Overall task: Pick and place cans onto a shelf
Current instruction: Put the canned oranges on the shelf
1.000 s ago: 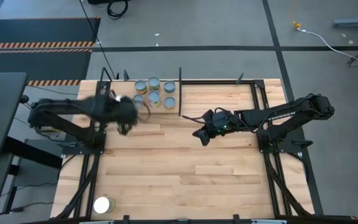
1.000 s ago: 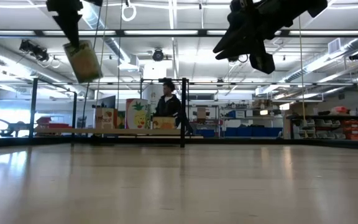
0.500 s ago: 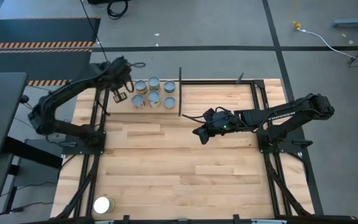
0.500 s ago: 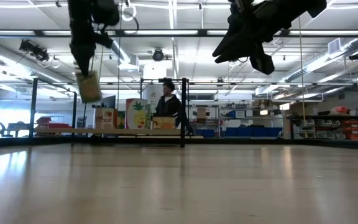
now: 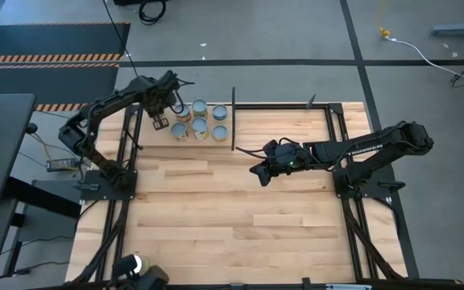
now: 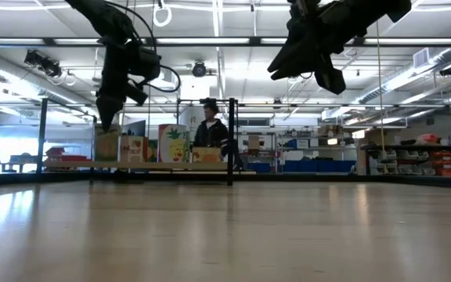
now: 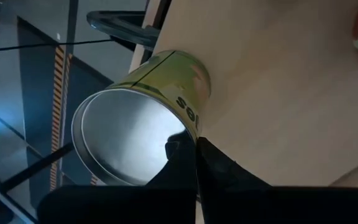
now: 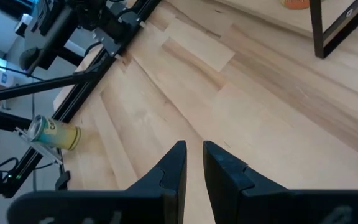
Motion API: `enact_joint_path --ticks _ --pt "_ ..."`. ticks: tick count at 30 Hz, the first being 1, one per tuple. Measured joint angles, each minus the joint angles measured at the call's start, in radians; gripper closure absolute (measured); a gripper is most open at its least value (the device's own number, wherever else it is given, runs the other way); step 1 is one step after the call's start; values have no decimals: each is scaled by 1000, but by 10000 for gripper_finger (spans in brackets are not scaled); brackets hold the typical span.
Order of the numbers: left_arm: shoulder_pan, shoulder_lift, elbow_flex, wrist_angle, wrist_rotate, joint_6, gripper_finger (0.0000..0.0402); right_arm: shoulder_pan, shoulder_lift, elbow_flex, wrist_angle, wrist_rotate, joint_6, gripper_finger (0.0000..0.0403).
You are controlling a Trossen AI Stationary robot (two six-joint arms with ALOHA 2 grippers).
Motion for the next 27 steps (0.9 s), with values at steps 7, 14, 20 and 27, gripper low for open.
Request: enact_joint_path --ticks 7,14,20,27 --pt "0 -11 0 -5 18 -2 382 -2 0 0 -4 26 -17 343" --pt "-1 -26 -1 -36 33 -2 376 -21 0 0 -5 25 -31 343" --pt "-1 -26 -1 -14 33 -6 372 -32 0 0 -5 25 -33 343" --pt "-1 -32 -1 -12 29 -30 313 -29 0 0 -5 25 -46 343"
